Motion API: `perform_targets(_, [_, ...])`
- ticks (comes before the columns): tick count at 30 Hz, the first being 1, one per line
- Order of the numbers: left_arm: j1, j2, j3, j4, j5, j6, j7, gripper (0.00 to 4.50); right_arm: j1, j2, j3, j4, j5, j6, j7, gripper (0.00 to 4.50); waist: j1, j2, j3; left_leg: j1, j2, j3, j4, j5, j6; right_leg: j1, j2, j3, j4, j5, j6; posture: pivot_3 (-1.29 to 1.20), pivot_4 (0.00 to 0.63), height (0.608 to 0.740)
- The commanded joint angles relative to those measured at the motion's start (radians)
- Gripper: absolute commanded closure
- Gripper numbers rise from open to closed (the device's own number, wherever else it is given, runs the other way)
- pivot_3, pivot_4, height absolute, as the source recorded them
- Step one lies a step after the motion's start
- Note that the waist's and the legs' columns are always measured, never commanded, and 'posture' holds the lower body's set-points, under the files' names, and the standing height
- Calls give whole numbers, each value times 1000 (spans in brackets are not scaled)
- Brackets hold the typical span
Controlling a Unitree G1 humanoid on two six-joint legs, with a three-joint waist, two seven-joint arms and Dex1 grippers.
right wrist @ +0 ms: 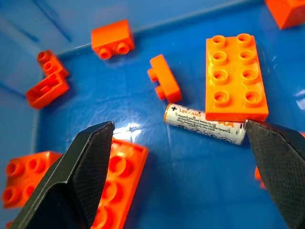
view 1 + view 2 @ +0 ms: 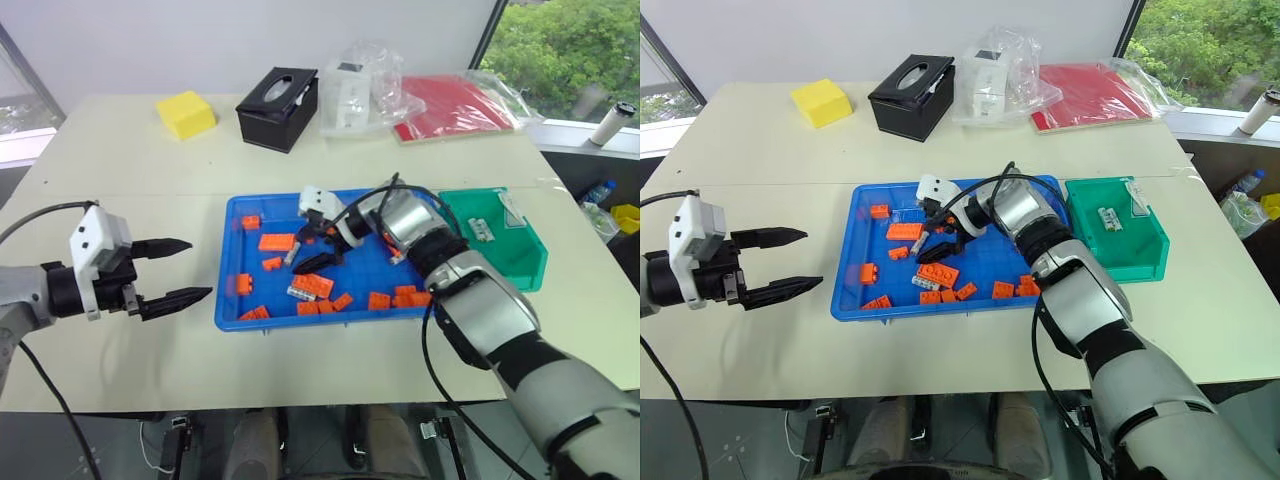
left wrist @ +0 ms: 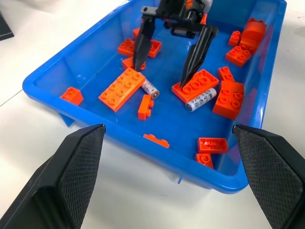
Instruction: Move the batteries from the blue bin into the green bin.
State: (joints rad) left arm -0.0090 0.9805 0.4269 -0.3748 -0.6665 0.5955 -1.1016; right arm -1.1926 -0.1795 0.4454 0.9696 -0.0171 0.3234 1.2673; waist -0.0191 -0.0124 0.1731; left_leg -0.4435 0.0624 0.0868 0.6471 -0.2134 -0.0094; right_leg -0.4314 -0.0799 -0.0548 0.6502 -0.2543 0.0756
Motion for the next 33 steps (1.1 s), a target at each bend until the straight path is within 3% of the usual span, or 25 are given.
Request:
perform_targets(1, [-17, 0, 18, -37, -18, -15, 9, 0, -27, 16, -12, 33, -39, -31, -27, 27, 0, 0, 0, 0, 0, 0, 0, 0, 0, 0, 0, 0, 0, 0, 0, 0, 150, 736])
perform_targets(8, [-32, 3, 9, -30, -15, -15, 7, 0, 41, 24, -5, -30, -76, -33, -46, 27, -1, 0, 0, 0, 0, 0, 0, 0, 0, 0, 0, 0, 0, 0, 0, 0, 150, 736])
perform_targets(9, [-41, 4, 3, -26, -14, -16, 7, 0, 51, 23, -2, -38, -83, -41, -56, 267, -1, 0, 0, 0, 0, 0, 0, 0, 0, 0, 0, 0, 0, 0, 0, 0, 150, 736])
perform_targets(11, [-60, 6, -9, -17, -12, -17, 5, 0, 65, 20, -2, -54, -91, -48, -68, 810, 0, 0, 0, 1, 0, 0, 0, 0, 0, 1, 0, 0, 0, 0, 0, 0, 150, 736])
perform_targets(18, [-128, -1, -67, 10, 1, -25, -7, 0, 97, 5, -20, -151, -84, 6, -55, 4176, 0, 0, 0, 1, 0, 0, 0, 0, 0, 1, 0, 0, 0, 0, 0, 0, 150, 736])
perform_targets(19, [-138, -3, -76, 13, 2, -24, -5, 0, 102, 0, -23, -171, -84, 14, -58, 4457, 1, 0, 0, 1, 0, 0, 0, 0, 0, 1, 0, 0, 0, 0, 0, 0, 150, 736])
perform_targets(25, [-188, -21, -136, 42, 10, -33, -8, 0, 123, -74, -127, -459, -27, 215, -110, 4447, 4, 1, 0, 0, 0, 0, 0, 0, 0, 0, 0, 0, 0, 0, 0, 0, 150, 736])
perform_targets(28, [-213, -39, -166, 49, 6, -31, -3, 0, 135, -195, -277, -733, 28, 439, -170, 4447, 12, 1, 1, -2, 0, -1, 1, 0, 0, -1, 0, 0, 0, 0, 0, 0, 150, 736])
perform_targets(33, [-235, -58, -190, 75, 14, -45, -12, 0, 247, -464, -461, -995, 83, 696, -211, 4447, 18, 0, 0, -1, -1, -1, 0, 0, 0, 1, -1, -1, -2, 0, 0, 0, 150, 736])
